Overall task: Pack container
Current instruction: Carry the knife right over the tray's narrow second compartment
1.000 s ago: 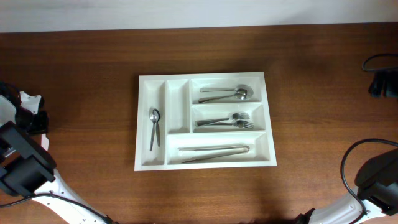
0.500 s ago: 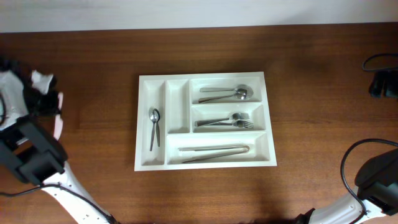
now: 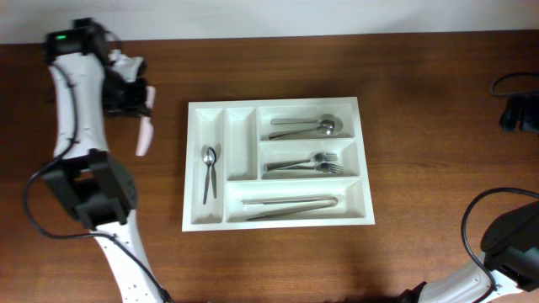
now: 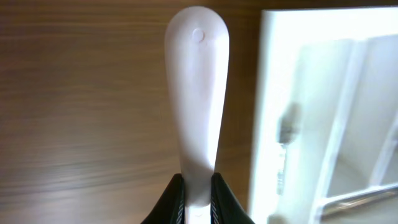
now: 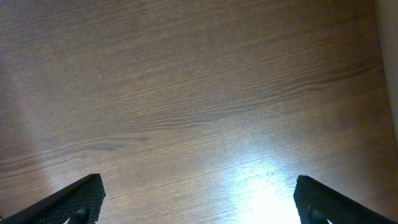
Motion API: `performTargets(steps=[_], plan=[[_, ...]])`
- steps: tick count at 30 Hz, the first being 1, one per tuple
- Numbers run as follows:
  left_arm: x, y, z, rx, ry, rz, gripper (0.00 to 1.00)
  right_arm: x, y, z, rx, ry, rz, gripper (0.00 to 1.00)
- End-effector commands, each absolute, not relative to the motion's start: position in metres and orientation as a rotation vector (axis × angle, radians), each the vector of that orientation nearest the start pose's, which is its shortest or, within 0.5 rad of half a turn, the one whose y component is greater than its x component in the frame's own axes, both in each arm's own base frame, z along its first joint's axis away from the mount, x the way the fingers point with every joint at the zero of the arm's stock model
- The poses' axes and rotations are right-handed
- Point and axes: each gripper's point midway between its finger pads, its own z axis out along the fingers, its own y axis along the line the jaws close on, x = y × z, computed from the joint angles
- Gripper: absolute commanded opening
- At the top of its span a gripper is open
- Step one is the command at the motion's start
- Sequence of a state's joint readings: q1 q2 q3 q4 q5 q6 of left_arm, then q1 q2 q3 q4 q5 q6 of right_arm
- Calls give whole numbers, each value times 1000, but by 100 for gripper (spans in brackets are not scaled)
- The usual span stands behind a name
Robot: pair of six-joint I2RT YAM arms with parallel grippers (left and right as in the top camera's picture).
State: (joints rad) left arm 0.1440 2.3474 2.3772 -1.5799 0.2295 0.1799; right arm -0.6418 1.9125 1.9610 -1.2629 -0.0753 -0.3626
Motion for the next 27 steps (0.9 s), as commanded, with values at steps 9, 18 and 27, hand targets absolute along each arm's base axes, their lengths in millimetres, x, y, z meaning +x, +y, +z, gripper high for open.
performTargets(steps=[9,18,27], plan=[[439,-110,140,150,3100,-582,2,355,-253,205,390,2761,-152,99],[421,-159,136,146,3161,-494,2,355,-253,205,389,2761,-153,99],[422,-179,124,81,3152,-307,2,355,-253,205,389,2761,-153,99]])
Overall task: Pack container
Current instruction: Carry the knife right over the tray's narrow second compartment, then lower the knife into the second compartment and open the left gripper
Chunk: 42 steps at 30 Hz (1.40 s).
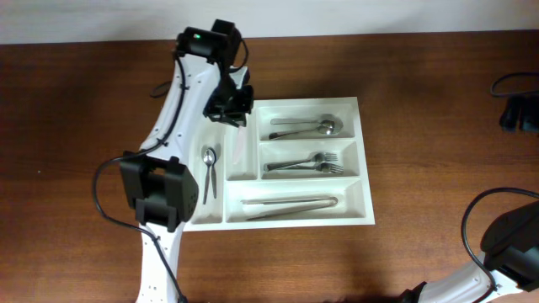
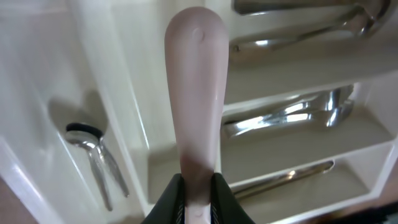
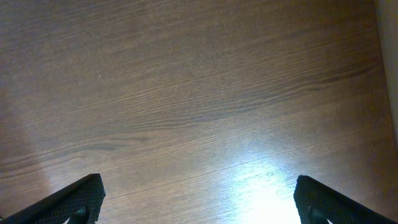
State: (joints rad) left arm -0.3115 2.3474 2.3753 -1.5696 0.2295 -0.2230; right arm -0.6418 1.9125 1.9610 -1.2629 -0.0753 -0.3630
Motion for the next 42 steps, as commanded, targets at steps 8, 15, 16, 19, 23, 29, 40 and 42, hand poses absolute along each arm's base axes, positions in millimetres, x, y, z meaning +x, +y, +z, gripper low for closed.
performTargets(steps=[8,15,16,19,23,29,40,42], plan=[[427,-178,117,-39,3141,-202,4,355,-253,205,389,2761,-153,99],[425,-175,112,-47,3155,-171,4,355,-253,205,389,2761,-153,99],[423,-175,110,-49,3161,-167,4,355,-253,205,389,2761,-153,99],[419,-172,99,-74,3188,-139,4,355,-253,205,389,2761,-153,99],[418,-171,86,-73,3199,-133,4,355,-253,205,389,2761,-153,99],[422,-169,77,-73,3186,-110,5,355,-253,205,389,2761,-153,99],[410,-165,39,-78,3238,-79,5,355,-253,205,389,2761,-153,99],[410,-165,39,-77,3237,-80,11,355,-253,205,389,2761,-153,99]])
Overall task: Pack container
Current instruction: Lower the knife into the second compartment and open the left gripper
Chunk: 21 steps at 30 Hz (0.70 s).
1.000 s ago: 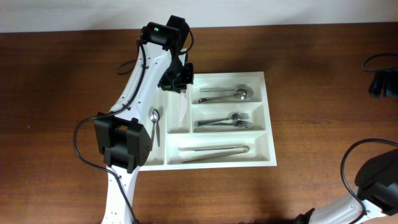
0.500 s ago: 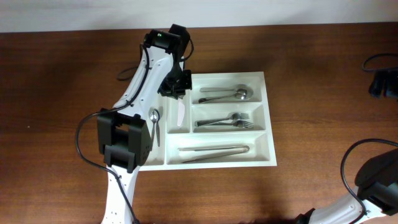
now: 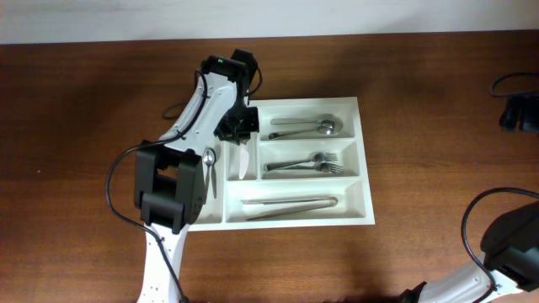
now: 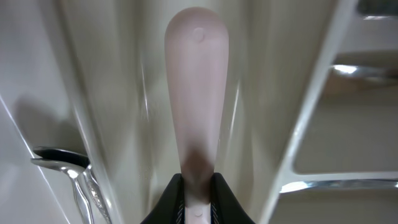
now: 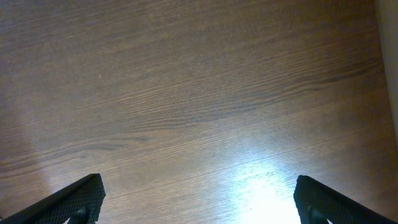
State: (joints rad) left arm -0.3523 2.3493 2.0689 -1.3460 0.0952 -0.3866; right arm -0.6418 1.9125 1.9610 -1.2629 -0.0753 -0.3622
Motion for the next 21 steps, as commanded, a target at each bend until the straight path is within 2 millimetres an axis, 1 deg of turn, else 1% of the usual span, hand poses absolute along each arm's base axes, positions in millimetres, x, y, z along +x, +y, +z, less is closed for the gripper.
performTargets(steps=[1,3,4,6,7,10,13,16,21], plan=[[410,-165,39,-77,3237,-80,23,355,-253,205,389,2761,-153,99],[411,-165,38,-77,3234,-82,40,355,-253,205,389,2761,-153,99],[412,-166,38,-76,3231,-84,46,355,-253,205,389,2761,-153,99],[416,-167,38,-63,3215,-93,71,355,-253,205,389,2761,-153,99],[417,-168,38,-61,3208,-98,79,355,-253,205,389,2761,-153,99],[422,-169,40,-20,3188,-111,82,355,-253,205,389,2761,-153,99],[428,-171,49,82,3161,-124,84,355,-253,205,389,2761,-153,99],[438,-175,69,164,3111,-142,86,355,-253,205,389,2761,-153,99],[452,-180,111,178,3027,-176,87,355,-253,205,389,2761,-153,99]])
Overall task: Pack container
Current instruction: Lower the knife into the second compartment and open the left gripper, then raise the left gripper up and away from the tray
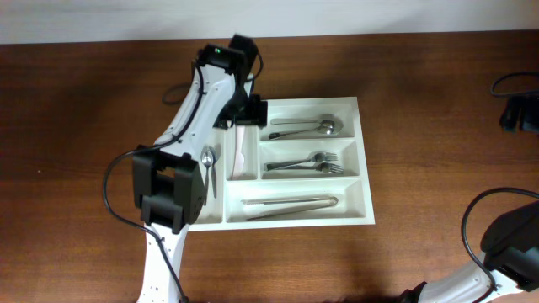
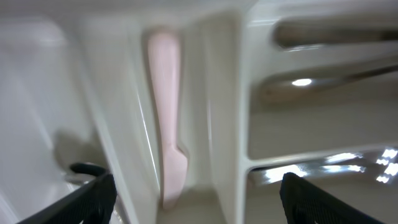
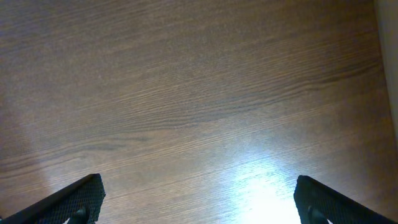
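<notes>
A white cutlery tray (image 1: 362, 160) lies at the table's middle. A pale pink knife (image 1: 239, 151) lies flat in its second narrow slot, and shows in the left wrist view as a pink knife (image 2: 166, 118). My left gripper (image 1: 242, 112) hovers over that slot's far end, open, with nothing between its fingers (image 2: 99, 194). The other slots hold a small spoon (image 1: 208, 168), spoons (image 1: 307, 127), forks (image 1: 312, 162) and tongs (image 1: 290, 204). My right gripper (image 3: 199, 205) is open over bare wood.
The right arm (image 1: 505, 244) rests at the table's lower right corner. A dark cable and block (image 1: 515, 105) sit at the far right edge. Brown wooden tabletop (image 1: 93, 168) surrounds the tray.
My left gripper has opened and let go of the pink knife, which now lies in the second narrow slot. The gripper sits higher, toward the tray's far edge. The right arm is unchanged.
My left gripper first held the pink knife above the table left of the tray. Then it carried the knife over the tray's upper left part, then down in the second narrow slot. Now the knife lies there, released.
</notes>
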Motion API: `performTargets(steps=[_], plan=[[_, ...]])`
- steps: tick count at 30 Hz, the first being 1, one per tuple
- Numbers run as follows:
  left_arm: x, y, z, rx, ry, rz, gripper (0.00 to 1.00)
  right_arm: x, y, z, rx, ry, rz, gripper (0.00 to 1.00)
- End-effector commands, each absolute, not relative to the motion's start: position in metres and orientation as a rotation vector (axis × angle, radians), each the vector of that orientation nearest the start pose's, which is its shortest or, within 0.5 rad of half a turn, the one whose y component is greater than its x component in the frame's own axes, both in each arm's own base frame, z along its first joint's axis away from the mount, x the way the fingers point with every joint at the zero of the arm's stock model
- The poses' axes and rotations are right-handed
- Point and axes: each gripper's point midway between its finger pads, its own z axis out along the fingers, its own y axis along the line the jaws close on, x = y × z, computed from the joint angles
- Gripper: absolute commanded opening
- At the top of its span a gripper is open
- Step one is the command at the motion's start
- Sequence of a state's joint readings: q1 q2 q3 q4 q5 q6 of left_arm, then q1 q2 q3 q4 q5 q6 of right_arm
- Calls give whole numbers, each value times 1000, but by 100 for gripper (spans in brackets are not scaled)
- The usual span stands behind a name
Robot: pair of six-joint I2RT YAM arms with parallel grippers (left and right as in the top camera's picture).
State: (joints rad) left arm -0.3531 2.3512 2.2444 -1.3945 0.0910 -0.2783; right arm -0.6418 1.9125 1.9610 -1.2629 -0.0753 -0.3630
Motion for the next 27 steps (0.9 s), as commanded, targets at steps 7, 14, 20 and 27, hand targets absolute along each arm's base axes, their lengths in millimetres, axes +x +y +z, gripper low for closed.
performTargets(steps=[7,14,20,27], plan=[[469,-181,189,189,2842,-203,87,355,-253,205,390,2761,-152,99],[454,-136,276,115,2661,37,87,355,-253,205,389,2761,-153,99],[434,-117,338,120,2510,73,87,355,-253,205,389,2761,-153,99],[410,-107,378,177,2421,76,98,355,-253,205,389,2761,-153,99]])
